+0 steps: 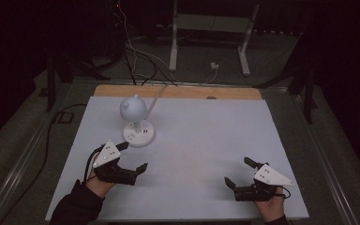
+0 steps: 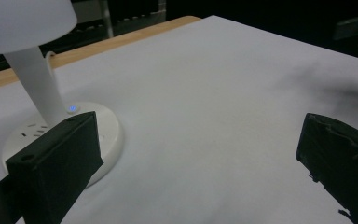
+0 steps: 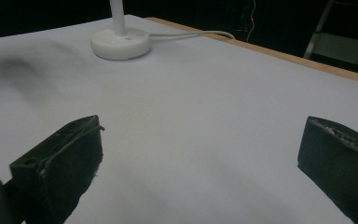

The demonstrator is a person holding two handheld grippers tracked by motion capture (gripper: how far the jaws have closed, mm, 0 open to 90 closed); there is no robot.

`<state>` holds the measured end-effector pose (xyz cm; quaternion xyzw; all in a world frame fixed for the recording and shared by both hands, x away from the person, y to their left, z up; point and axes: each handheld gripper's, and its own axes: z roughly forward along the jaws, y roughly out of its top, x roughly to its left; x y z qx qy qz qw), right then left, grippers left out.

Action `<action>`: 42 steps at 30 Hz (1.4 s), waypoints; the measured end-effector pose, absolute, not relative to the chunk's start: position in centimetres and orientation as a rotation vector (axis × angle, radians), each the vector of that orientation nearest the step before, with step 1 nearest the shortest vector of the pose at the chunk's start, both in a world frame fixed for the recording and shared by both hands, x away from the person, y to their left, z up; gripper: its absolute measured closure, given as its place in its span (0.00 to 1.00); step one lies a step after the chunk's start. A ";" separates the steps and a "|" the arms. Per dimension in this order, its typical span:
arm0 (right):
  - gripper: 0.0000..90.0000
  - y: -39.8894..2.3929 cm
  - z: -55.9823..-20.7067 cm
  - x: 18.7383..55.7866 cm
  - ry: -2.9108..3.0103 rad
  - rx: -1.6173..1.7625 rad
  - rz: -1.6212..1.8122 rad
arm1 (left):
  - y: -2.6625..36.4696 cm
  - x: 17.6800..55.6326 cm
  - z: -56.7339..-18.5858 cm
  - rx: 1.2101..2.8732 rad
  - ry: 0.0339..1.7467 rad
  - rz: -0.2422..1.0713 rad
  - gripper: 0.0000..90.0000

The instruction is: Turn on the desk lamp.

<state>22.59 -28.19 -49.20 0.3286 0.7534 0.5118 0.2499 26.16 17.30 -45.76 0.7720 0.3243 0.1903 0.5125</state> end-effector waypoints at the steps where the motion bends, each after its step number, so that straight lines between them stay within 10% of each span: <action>1: 0.00 -28.2 -49.2 22.6 2.049 0.893 1.395 | 17.2 26.3 -45.8 1.854 0.788 0.465 0.00; 42: 0.00 -28.5 -49.2 22.8 2.058 0.917 1.419 | 15.2 30.0 -47.7 1.817 1.007 0.554 0.00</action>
